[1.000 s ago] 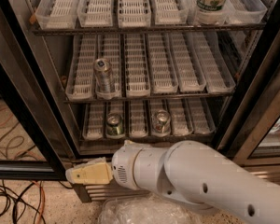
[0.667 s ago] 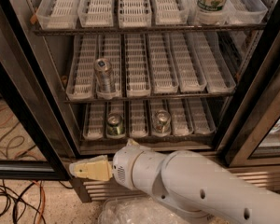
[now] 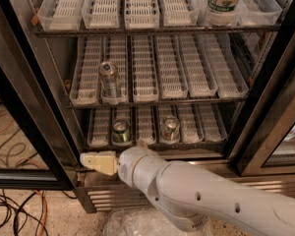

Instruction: Pick green can from bottom shelf of fridge

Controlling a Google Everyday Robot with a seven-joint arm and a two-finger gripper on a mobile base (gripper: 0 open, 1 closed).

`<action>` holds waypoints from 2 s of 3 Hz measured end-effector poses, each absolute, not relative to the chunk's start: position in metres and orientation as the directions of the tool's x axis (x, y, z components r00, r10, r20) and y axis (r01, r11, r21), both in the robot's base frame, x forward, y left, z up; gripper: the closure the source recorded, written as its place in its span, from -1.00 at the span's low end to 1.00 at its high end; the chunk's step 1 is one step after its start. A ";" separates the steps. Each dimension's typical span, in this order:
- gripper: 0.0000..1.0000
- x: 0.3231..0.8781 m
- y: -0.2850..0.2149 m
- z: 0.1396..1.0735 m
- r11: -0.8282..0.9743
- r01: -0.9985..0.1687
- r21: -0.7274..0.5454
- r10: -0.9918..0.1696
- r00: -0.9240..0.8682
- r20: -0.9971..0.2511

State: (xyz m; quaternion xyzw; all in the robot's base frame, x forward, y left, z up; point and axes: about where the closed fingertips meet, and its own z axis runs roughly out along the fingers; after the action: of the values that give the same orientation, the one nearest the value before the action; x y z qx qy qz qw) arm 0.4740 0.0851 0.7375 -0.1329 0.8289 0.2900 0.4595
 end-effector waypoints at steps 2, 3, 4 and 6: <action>-1.00 0.547 0.091 0.702 0.898 -0.359 0.253 0.039 -0.508 -0.860; -1.00 0.572 0.088 0.683 0.942 -0.288 0.174 0.014 -0.482 -0.876; -1.00 0.579 0.074 0.687 0.963 -0.230 0.139 0.019 -0.458 -0.889; -1.00 0.584 0.079 0.679 0.969 -0.197 0.152 0.052 -0.438 -0.898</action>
Offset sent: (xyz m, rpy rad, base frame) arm 0.1370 -0.0365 -0.0498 -0.2743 -0.1238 -0.4541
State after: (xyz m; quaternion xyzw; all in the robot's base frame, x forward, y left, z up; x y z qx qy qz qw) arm 0.5838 0.0794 0.6786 -0.0430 0.8396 0.1178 0.5286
